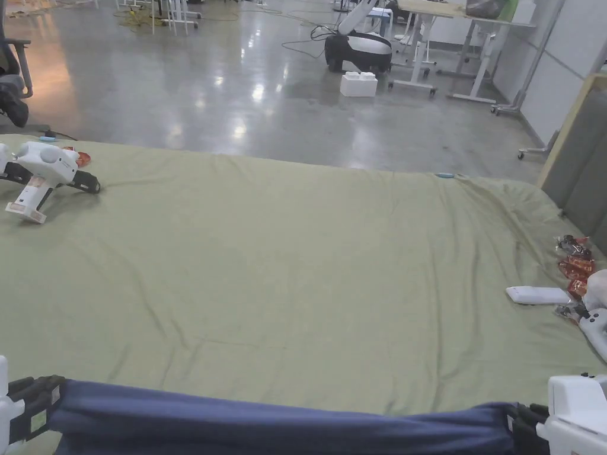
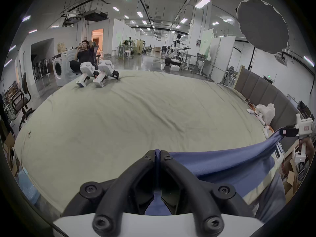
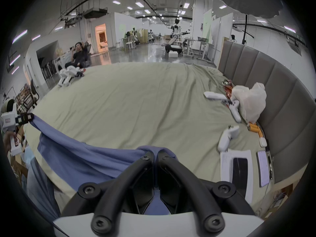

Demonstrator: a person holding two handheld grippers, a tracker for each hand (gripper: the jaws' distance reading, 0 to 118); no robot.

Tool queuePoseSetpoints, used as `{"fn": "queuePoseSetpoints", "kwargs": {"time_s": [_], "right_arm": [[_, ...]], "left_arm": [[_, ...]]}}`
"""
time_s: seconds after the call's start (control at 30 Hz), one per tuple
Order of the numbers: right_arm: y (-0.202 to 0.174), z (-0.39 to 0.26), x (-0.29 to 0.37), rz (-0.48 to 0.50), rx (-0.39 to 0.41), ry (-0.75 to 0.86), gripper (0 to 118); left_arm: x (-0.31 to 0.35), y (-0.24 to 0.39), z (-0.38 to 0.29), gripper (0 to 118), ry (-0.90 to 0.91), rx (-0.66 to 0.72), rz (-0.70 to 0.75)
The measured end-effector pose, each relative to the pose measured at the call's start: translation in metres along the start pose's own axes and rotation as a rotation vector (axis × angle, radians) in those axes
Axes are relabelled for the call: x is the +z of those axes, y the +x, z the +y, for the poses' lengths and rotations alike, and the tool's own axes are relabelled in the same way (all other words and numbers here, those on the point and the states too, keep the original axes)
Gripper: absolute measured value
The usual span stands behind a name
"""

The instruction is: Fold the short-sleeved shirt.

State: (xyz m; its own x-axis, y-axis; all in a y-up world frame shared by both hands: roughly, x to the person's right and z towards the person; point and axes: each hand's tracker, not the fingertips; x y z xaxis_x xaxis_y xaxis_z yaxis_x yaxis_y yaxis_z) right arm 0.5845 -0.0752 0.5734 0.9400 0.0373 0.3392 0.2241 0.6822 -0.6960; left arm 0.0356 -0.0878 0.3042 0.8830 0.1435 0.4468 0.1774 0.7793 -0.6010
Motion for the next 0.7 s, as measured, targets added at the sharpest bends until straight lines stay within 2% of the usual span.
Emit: {"fn": "queuePoseSetpoints", "kwargs": {"time_s": [0.3, 0.57, 0.67, 0.7], "right_arm": [[-0.001, -0.079, -0.002, -0.01, -0.006, -0.164, 1], [-0.01, -0.109, -0.024, -0.035, -0.004, -0.215, 2], [-0.014, -0.108, -0.029, -0.045, -0.006, -0.215, 5], [-0.017, -0.107, -0.028, -0.055, -0.005, -0.208, 13]], "left_arm": [[-0.003, 0.003, -0.069, 2, -0.205, -0.069, 0.028], [-0.023, 0.003, -0.094, 3, -0.251, -0.101, 0.07], [-0.019, 0.015, -0.093, 10, -0.256, -0.111, 0.09], [-0.019, 0.016, -0.091, 14, -0.254, -0.112, 0.093]]}}
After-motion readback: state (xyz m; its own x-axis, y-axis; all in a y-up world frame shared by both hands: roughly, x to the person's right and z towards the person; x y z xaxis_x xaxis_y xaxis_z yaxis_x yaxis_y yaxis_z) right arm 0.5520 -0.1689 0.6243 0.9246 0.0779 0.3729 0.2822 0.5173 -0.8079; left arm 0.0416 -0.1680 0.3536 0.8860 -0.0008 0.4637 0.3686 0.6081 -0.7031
